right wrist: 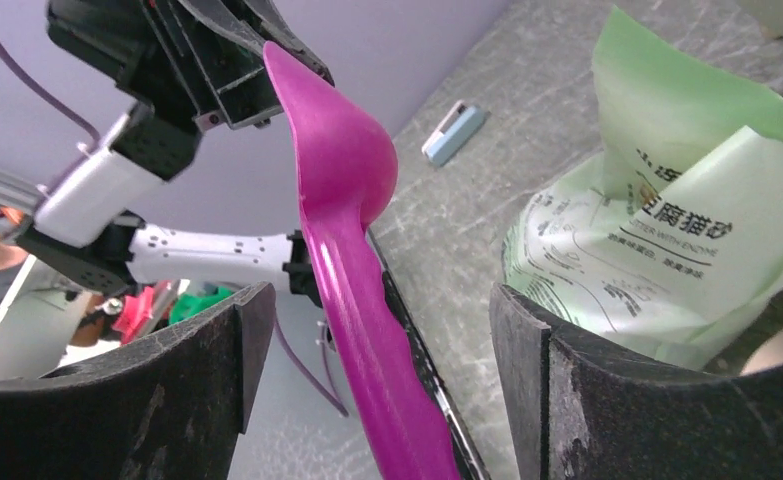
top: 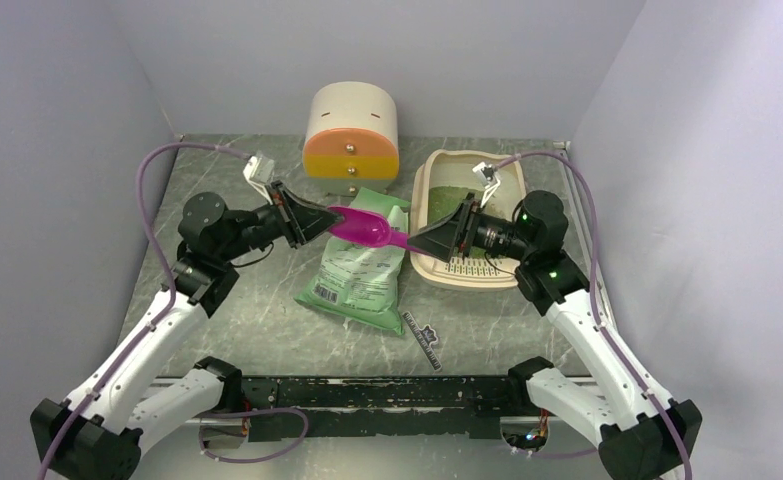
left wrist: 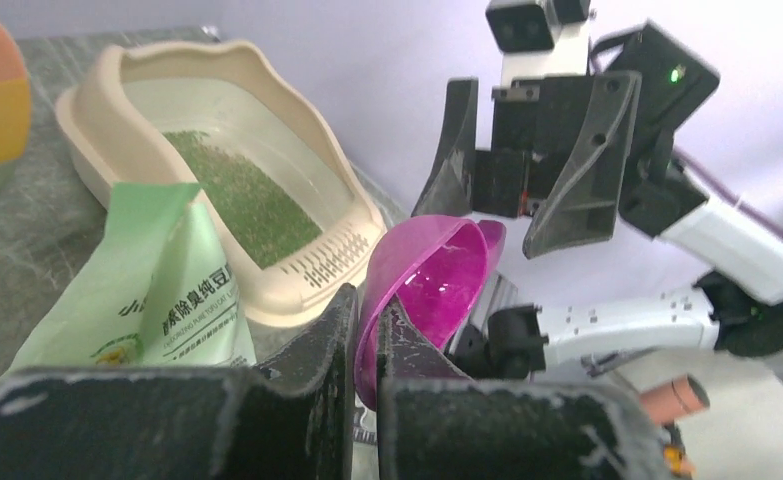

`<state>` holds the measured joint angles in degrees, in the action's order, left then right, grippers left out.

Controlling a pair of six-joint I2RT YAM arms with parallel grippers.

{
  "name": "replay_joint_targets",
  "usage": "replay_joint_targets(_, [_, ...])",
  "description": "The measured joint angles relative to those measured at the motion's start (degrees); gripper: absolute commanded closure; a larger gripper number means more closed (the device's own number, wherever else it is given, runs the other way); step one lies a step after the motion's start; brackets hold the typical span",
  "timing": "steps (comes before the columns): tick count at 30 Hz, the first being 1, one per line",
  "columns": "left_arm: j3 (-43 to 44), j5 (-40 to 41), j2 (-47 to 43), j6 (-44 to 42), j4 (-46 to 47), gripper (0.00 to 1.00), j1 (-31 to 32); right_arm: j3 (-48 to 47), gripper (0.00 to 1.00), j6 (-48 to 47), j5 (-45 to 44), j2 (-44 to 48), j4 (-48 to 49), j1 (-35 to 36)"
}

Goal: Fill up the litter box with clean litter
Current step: Adjust the spatula.

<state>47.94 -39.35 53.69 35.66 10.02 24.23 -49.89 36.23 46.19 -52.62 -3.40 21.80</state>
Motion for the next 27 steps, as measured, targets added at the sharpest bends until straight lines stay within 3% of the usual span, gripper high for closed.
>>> replay_joint_targets(3, [-2.16, 4.33, -2.60, 3.39, 3.15, 0.95, 0.00, 2.23, 0.18, 4.98, 0.22, 0.15, 6.62, 0.00])
replay_joint_targets(7, [-4.37, 6.21, -3.63, 7.41, 7.87, 0.95, 0.00, 5.03, 0.25, 11.45, 1.90, 0.13, 15.63, 0.00])
replay_joint_targets(14, [-6.43, 6.60, -2.40, 11.80, 12.81, 0.95, -0.02, 5.84, 0.49, 19.12, 4.57, -1.70, 27.87, -0.09])
replay_joint_targets(19, [-6.43, 7.30, -2.60, 12.74, 14.34, 0.95, -0.02, 5.44, 0.49, 20.61, 6.08, -3.26, 29.94, -0.52])
replay_joint_targets(22, [-6.47, 7.43, -2.51, 13.49, 15.26, 0.95, -0.02, 5.44, 0.55, 21.44, 6.75, -3.41, 30.97, -0.48])
replay_joint_targets(27, [-6.56, 7.41, -2.36, 14.43, 16.68, 0.95, 0.04, 5.42, 0.54, 22.03, 7.06, -3.45, 32.52, -0.48])
